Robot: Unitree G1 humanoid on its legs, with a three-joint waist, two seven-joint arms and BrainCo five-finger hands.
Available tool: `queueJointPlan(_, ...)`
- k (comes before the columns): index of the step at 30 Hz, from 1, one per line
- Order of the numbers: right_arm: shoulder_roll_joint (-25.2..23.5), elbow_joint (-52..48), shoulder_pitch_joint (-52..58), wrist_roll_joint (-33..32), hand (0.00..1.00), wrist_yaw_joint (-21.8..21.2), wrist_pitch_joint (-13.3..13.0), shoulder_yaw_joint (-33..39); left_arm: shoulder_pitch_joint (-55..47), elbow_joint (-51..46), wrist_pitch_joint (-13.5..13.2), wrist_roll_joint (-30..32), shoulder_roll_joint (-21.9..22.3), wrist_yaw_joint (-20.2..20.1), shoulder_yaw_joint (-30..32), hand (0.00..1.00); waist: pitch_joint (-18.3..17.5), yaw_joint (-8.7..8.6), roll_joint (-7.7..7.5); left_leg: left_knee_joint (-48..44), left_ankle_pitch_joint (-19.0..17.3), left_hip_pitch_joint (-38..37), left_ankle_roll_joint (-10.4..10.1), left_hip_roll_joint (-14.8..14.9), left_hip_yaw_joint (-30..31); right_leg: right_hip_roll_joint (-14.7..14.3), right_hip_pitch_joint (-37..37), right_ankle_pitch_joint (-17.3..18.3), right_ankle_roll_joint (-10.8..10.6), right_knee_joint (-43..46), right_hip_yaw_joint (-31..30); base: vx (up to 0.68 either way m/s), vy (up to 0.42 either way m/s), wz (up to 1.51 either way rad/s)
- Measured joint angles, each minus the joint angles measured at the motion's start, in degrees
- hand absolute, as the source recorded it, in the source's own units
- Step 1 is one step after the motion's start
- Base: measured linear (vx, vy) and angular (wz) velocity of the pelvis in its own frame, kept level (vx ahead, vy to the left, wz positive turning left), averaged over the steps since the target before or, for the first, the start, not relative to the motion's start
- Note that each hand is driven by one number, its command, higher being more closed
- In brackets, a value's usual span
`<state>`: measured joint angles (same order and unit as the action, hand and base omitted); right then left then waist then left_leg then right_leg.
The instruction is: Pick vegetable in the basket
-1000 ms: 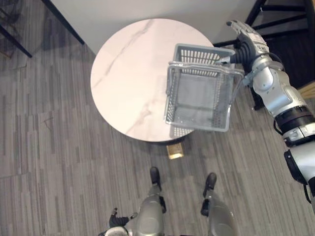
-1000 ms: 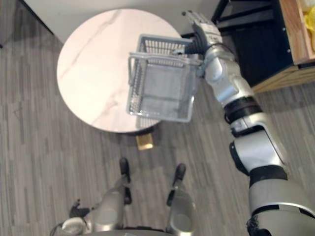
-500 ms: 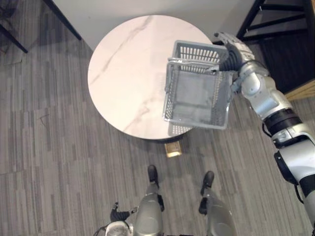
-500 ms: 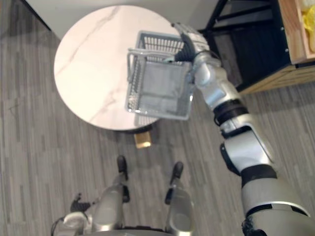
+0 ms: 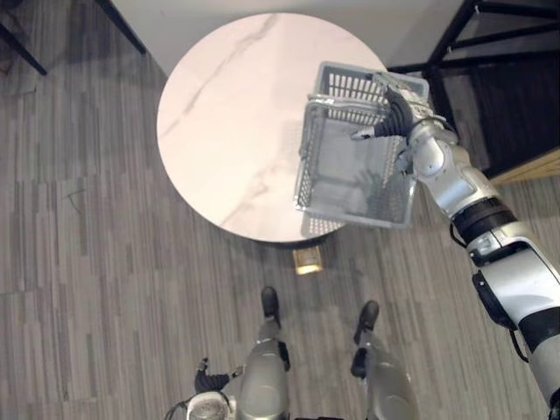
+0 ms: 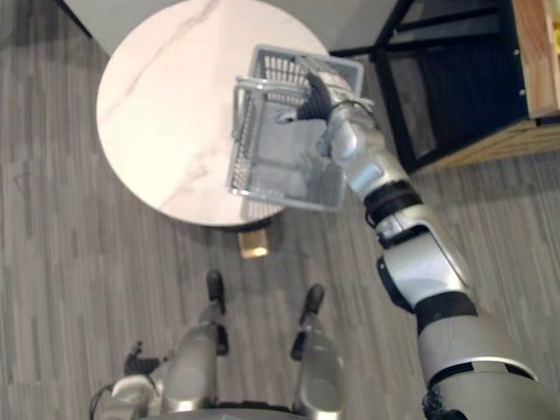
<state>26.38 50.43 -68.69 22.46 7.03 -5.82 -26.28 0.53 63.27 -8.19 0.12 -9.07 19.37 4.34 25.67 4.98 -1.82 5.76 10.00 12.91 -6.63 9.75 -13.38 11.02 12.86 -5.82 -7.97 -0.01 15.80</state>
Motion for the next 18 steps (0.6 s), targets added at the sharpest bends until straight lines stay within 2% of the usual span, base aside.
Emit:
queueJointPlan(10, -0.31, 2.70, -2.04, 0.00, 0.00, 0.07, 0.59, 1.28, 0.32, -0.02, -0.02, 0.00, -0.15, 0.15, -1.57, 0.00, 0.40, 0.13, 0.29, 0.09, 0.07, 0.21, 0.03, -0.06, 0.25, 0.07, 0.00, 0.01, -0.01, -0.03, 0.27, 0.01, -0.003, 0.01)
queueJointPlan(18, 0.21, 7.06, -4.86, 0.00, 0.00, 0.34, 0.88, 3.45, 1.29, 0.02, -0.01, 0.00, -0.20, 0.24, -2.53, 0.00, 1.09, 0.34, 1.14, -0.19, 0.50, 2.00, 0.08, -0.27, 1.45, 0.23, 0.99, -0.01, 0.00, -0.08, 1.39, 0.02, -0.009, 0.08)
